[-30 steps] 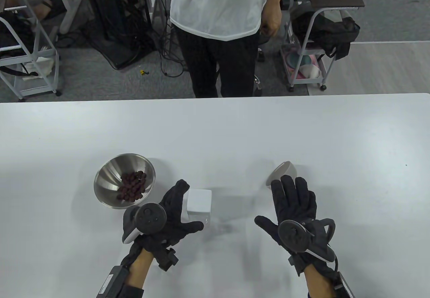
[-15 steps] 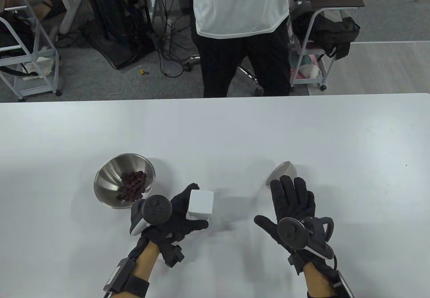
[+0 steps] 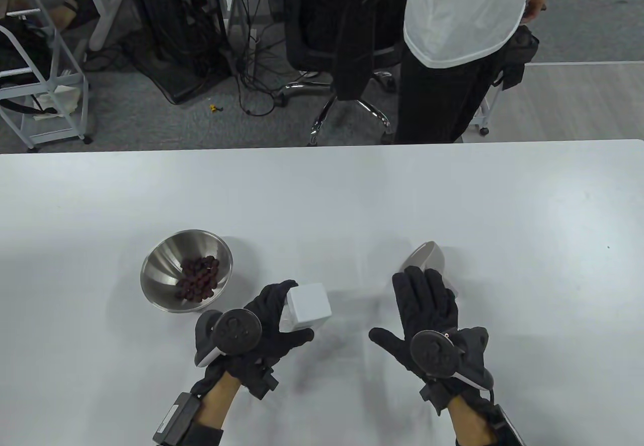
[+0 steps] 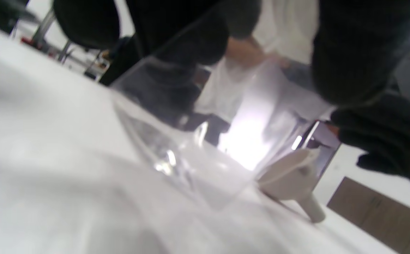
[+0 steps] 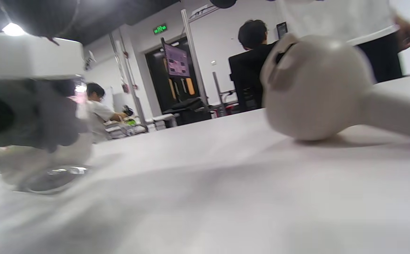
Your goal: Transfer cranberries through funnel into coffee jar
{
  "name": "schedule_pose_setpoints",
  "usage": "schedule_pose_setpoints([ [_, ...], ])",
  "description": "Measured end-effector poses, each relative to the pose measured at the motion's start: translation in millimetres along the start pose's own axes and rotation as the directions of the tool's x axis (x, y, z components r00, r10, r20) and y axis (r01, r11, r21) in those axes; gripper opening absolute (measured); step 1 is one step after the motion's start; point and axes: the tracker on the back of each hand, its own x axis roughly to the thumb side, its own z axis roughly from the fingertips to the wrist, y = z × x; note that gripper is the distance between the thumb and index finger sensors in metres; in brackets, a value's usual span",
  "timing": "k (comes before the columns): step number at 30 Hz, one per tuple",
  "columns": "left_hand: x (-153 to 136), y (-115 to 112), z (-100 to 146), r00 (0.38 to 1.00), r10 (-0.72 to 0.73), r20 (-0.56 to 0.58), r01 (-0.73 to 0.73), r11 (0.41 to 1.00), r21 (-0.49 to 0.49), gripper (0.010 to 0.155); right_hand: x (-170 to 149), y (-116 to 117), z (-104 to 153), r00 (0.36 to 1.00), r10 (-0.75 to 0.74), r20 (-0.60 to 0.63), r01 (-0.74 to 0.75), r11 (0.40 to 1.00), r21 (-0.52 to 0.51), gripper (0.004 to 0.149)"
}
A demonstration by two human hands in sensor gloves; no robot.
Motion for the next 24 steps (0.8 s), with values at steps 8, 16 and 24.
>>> schedule_pose_setpoints([
  [8, 36, -2, 8, 0.956, -0.279, 0.094, 0.276, 0.960, 0.042, 0.095, 26, 9, 4, 0.971, -0.232, 0.059, 0.234, 0.972, -0.023, 0.101],
  [16, 66, -13, 14, 0.855, -0.481, 0.193, 0.475, 0.876, 0.077, 0.095, 35, 27, 0, 0.980, -0.200, -0.006, 0.200, 0.980, -0.001, 0.099],
  [24, 54, -13, 15, 0.897, -0.394, 0.201, 0.403, 0.915, -0.007, 0.094, 48, 26, 2, 0.970, -0.137, 0.202, 0.137, 0.990, 0.014, 0.086],
])
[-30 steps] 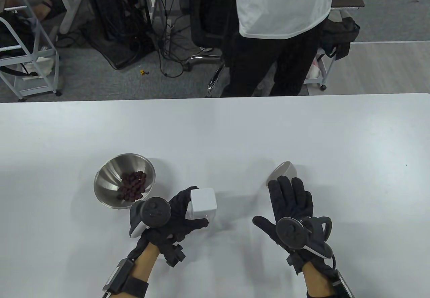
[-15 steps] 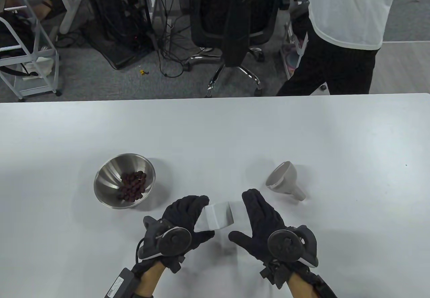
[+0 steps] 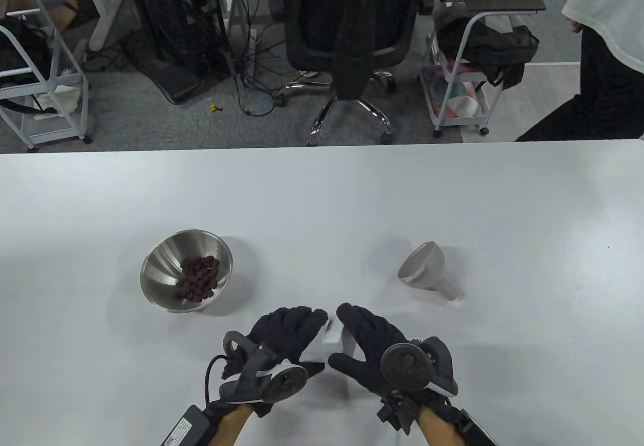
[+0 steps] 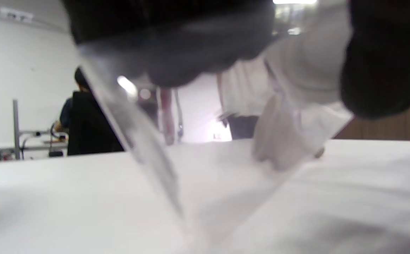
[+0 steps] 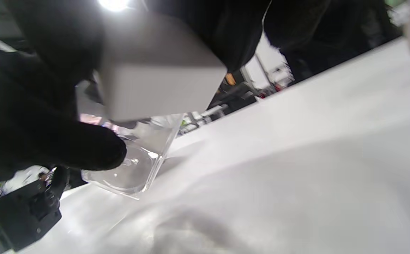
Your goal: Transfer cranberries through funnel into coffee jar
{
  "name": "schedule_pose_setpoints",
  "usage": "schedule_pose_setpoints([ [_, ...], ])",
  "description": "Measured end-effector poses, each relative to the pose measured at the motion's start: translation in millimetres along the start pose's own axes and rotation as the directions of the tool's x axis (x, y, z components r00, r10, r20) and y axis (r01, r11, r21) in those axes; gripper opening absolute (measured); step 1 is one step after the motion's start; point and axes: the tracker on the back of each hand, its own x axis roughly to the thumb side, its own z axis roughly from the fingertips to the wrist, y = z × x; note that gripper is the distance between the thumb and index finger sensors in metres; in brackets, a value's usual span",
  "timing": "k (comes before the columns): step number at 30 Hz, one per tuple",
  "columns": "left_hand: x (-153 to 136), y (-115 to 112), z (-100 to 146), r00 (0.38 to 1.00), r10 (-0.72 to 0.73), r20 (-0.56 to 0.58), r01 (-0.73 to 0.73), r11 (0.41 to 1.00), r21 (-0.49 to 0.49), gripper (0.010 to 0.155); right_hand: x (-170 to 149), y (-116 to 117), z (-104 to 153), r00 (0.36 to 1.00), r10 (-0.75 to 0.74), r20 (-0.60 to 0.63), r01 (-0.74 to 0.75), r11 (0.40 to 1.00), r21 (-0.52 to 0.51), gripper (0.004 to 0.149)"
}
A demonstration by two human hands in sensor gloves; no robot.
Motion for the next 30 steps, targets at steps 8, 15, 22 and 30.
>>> schedule_pose_setpoints([
  [8, -10, 5, 7, 0.994, 0.105, -0.006, -0.105, 0.994, 0.006, 0.094, 16, -1, 5, 0.978, 0.174, 0.117, -0.169, 0.984, -0.056, 0.089],
  [15, 16, 14, 5, 0.986, -0.156, 0.061, 0.153, 0.987, 0.056, 0.095, -19, -4, 4, 0.973, -0.192, -0.131, 0.192, 0.981, -0.008, 0.100],
  [22, 28, 15, 4, 0.968, -0.232, 0.093, 0.226, 0.972, 0.068, 0.094, -12, 0, 0, 0.982, -0.150, -0.117, 0.157, 0.987, 0.046, 0.088],
  [30, 5, 17, 9, 0.998, -0.007, 0.058, 0.006, 1.000, 0.028, 0.094, 30, -7, 6, 0.960, 0.242, 0.143, -0.228, 0.968, -0.106, 0.090],
])
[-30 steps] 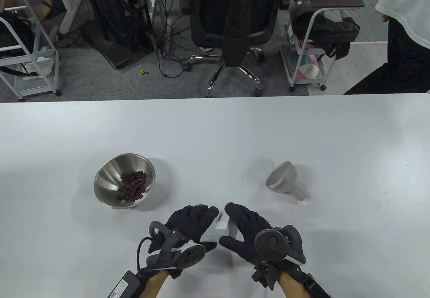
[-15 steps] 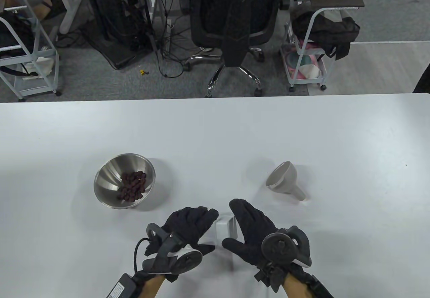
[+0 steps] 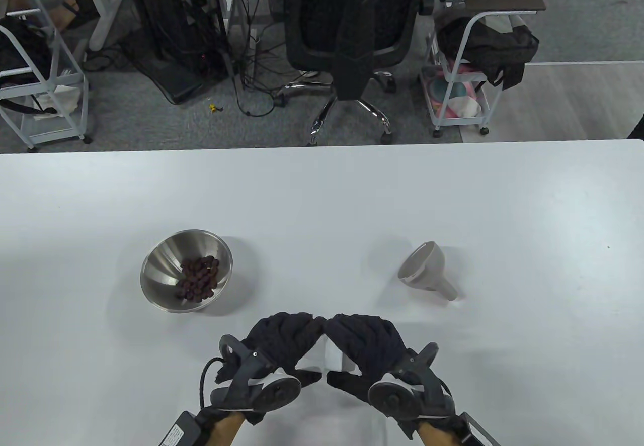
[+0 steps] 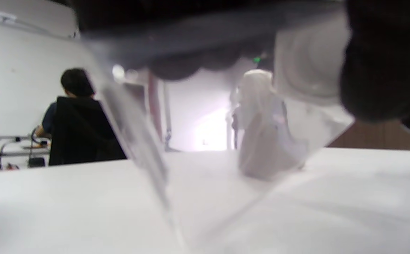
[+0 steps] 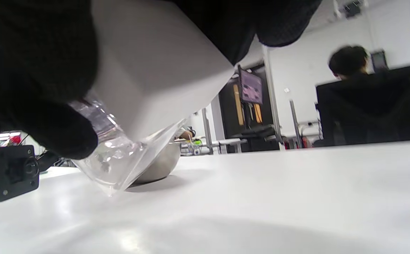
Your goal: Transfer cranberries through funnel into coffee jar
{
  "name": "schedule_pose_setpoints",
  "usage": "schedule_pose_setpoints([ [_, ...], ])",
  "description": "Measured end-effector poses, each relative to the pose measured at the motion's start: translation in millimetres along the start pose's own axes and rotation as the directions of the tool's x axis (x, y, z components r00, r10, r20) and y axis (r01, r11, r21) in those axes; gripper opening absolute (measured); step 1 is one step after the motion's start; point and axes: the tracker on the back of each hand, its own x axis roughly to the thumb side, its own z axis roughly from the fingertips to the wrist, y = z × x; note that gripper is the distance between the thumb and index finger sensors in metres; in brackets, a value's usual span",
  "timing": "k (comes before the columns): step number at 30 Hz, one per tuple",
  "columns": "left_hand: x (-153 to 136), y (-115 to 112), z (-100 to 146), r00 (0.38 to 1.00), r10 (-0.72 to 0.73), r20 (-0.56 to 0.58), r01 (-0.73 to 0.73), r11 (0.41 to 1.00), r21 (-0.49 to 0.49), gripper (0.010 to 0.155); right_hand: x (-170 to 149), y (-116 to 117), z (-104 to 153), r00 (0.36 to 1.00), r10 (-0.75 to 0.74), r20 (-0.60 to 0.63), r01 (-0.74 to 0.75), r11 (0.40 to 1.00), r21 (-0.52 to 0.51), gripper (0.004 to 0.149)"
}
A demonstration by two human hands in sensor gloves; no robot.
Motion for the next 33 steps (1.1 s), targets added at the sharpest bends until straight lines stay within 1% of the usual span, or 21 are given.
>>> schedule_pose_setpoints([
  [1, -3, 0, 1, 0.999, 0.034, -0.005, -0.034, 0.999, -0.005, 0.094, 3, -1, 0, 1.000, 0.019, 0.016, -0.019, 1.000, -0.003, 0.090],
  [3, -5, -2, 1, 0.998, 0.056, -0.012, -0.056, 0.998, -0.008, 0.094, 7, -2, 0, 0.998, 0.054, 0.037, -0.054, 0.999, -0.009, 0.090],
  [11, -6, -3, -1, 0.998, 0.063, -0.017, -0.063, 0.998, -0.014, 0.094, 7, -3, -1, 0.996, 0.084, 0.039, -0.085, 0.996, 0.000, 0.091],
  [14, -5, -3, -2, 0.999, 0.048, -0.017, -0.048, 0.999, -0.026, 0.094, 11, -3, -1, 0.989, 0.135, 0.064, -0.136, 0.991, 0.008, 0.091],
  [16, -10, -5, -1, 0.998, 0.045, -0.034, -0.047, 0.998, -0.042, 0.094, 13, -3, -1, 0.978, 0.193, 0.081, -0.194, 0.981, -0.001, 0.090],
  [17, -14, -6, 0, 0.997, 0.063, -0.043, -0.065, 0.997, -0.047, 0.094, 13, -4, -1, 0.977, 0.197, 0.083, -0.197, 0.980, -0.007, 0.091],
  [19, -18, -5, 2, 0.995, 0.081, -0.056, -0.084, 0.996, -0.043, 0.094, 11, -5, -1, 0.984, 0.164, 0.067, -0.164, 0.986, -0.008, 0.091],
  [21, -20, -2, 3, 0.995, 0.067, -0.069, -0.070, 0.997, -0.037, 0.094, 5, -9, 0, 0.987, 0.154, 0.043, -0.154, 0.988, -0.017, 0.091],
  [24, -23, -1, 5, 0.994, 0.071, -0.085, -0.074, 0.997, -0.029, 0.095, -8, -14, 3, 0.995, 0.101, -0.012, -0.101, 0.995, -0.018, 0.091],
  [27, -25, -1, 6, 0.994, 0.068, -0.087, -0.071, 0.997, -0.032, 0.095, -25, -21, 7, 0.994, 0.081, -0.079, -0.084, 0.996, -0.028, 0.090],
  [30, -25, 0, 6, 0.993, 0.073, -0.091, -0.075, 0.997, -0.029, 0.095, -41, -26, 10, 0.990, 0.062, -0.125, -0.063, 0.998, -0.008, 0.088],
  [33, -26, 0, 7, 0.993, 0.075, -0.094, -0.078, 0.997, -0.027, 0.094, -55, -28, 13, 0.987, 0.016, -0.160, -0.014, 1.000, 0.014, 0.082],
])
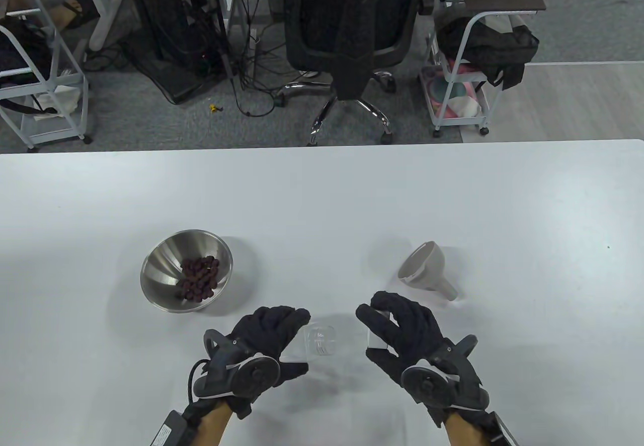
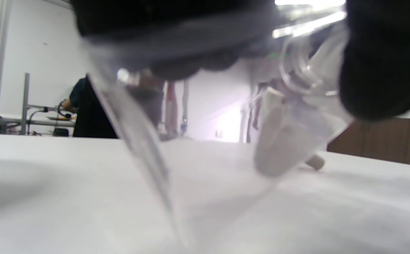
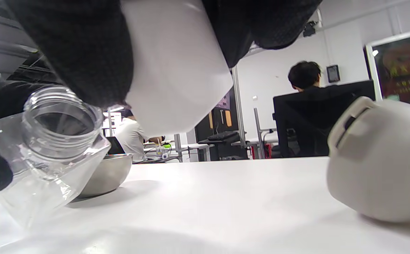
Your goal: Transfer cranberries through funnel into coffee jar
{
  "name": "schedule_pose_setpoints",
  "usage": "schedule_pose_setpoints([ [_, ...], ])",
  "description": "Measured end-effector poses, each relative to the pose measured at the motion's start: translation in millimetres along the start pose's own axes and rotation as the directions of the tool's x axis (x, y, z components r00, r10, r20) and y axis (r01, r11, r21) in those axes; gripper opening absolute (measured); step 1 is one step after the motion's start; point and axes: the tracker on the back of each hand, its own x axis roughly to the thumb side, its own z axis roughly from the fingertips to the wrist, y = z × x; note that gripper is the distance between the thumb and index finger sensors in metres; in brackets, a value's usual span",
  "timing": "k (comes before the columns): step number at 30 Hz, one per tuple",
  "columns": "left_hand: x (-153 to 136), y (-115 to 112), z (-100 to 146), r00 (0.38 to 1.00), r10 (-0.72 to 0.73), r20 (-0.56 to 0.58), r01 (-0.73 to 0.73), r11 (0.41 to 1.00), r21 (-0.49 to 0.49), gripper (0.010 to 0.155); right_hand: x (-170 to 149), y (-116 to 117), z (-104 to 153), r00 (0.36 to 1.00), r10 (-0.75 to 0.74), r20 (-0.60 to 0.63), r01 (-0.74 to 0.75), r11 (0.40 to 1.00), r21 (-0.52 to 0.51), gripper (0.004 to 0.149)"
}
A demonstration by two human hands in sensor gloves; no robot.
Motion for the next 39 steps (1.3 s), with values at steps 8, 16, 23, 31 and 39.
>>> schedule_pose_setpoints([
  [8, -4, 3, 4, 1.000, 0.010, -0.008, -0.010, 1.000, 0.014, 0.095, -32, 5, 0, 0.991, -0.079, -0.111, 0.081, 0.997, 0.014, 0.070],
  [16, -7, 4, 6, 1.000, 0.016, -0.013, -0.016, 1.000, 0.026, 0.095, -64, 20, 3, 0.970, -0.016, -0.241, 0.034, 0.997, 0.071, 0.058],
  [23, -10, 6, 9, 1.000, 0.023, -0.018, -0.023, 0.999, 0.034, 0.095, -74, 36, 0, 0.959, 0.065, -0.275, -0.013, 0.982, 0.189, 0.047],
  [31, -12, 8, 11, 0.999, 0.029, -0.023, -0.028, 0.999, 0.046, 0.095, -86, 54, -1, 0.948, 0.056, -0.315, 0.044, 0.952, 0.302, 0.046],
  [39, -12, 8, 11, 0.999, 0.023, -0.026, -0.022, 0.999, 0.044, 0.095, -90, 61, -1, 0.945, 0.090, -0.314, 0.033, 0.930, 0.366, 0.045],
])
